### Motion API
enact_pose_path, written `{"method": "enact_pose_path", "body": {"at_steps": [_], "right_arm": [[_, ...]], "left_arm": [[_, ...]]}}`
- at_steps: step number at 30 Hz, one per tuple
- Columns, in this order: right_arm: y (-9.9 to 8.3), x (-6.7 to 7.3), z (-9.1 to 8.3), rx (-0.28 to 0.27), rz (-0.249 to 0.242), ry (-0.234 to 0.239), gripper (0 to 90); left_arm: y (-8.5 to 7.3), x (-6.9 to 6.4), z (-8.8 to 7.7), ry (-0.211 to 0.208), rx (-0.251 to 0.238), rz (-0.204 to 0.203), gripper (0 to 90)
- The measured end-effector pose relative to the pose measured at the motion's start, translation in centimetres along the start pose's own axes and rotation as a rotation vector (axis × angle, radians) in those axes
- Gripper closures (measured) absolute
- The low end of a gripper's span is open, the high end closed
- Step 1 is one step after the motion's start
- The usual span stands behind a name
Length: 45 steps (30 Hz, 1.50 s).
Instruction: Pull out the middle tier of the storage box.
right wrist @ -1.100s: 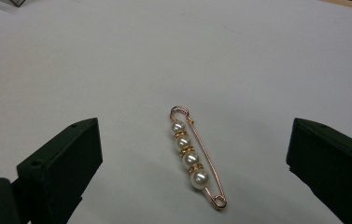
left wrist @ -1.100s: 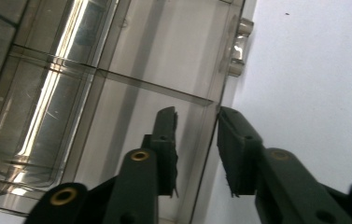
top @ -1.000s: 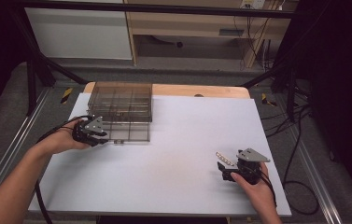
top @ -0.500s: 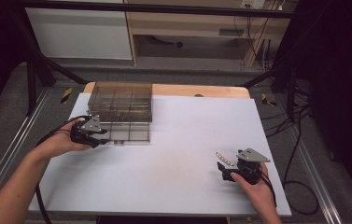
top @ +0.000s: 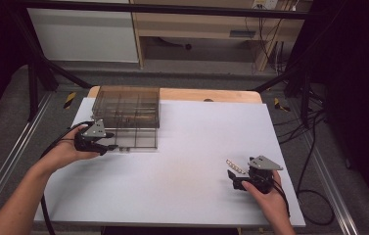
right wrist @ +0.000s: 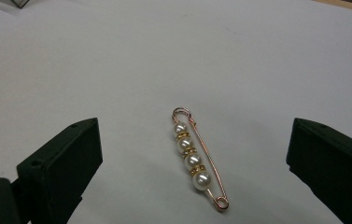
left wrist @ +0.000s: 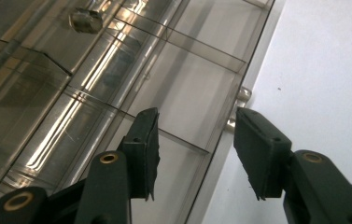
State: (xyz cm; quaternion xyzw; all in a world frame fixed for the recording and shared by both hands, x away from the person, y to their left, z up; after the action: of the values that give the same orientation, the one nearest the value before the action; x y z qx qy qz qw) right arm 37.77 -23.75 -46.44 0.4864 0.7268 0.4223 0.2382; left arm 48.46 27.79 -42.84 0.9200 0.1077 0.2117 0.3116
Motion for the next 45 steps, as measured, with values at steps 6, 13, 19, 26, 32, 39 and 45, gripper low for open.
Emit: {"method": "enact_pose_path", "body": {"at_steps": [6,13,19,26,32,39,45], "right_arm": [[0.0,0.0,0.0,-0.001,-0.002,0.000,3.8],[0.1,0.1,0.0,-0.002,-0.003,0.003,3.8],[0.1,0.1,-0.1,-0.004,-0.006,0.006,3.8],[0.1,0.2,-0.1,-0.001,-0.006,0.015,3.8],[-0.1,0.5,0.2,0.027,-0.018,0.028,4.0],[-0.3,1.0,0.5,0.083,-0.023,0.050,7.7],[-0.1,1.0,0.1,0.142,0.006,0.066,9.9]], "left_arm": [[0.4,-0.6,-0.3,0.064,-0.053,-0.060,40.4],[0.5,-1.9,-0.3,0.160,-0.088,-0.139,31.2],[0.6,-2.9,-0.3,0.231,-0.128,-0.220,24.1],[0.6,-3.9,-0.6,0.314,-0.158,-0.308,19.9],[0.7,-5.4,-1.0,0.352,-0.156,-0.356,17.4],[1.3,-7.7,-1.1,0.336,-0.139,-0.403,12.2],[1.6,-9.4,-1.7,0.344,-0.152,-0.422,10.3]]}}
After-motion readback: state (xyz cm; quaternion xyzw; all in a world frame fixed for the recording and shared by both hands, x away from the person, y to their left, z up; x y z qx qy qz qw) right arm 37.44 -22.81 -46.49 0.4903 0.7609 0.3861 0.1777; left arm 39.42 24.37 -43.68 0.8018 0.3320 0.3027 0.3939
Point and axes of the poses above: each handheld gripper's, and its own axes: z roughly forward along the jaws, y roughly out of its top, x roughly to its left, the point moved 3 cm from there along z, roughly forward along the jaws, and after that the axes turned 7 degrees about z, right-handed, at the moved point
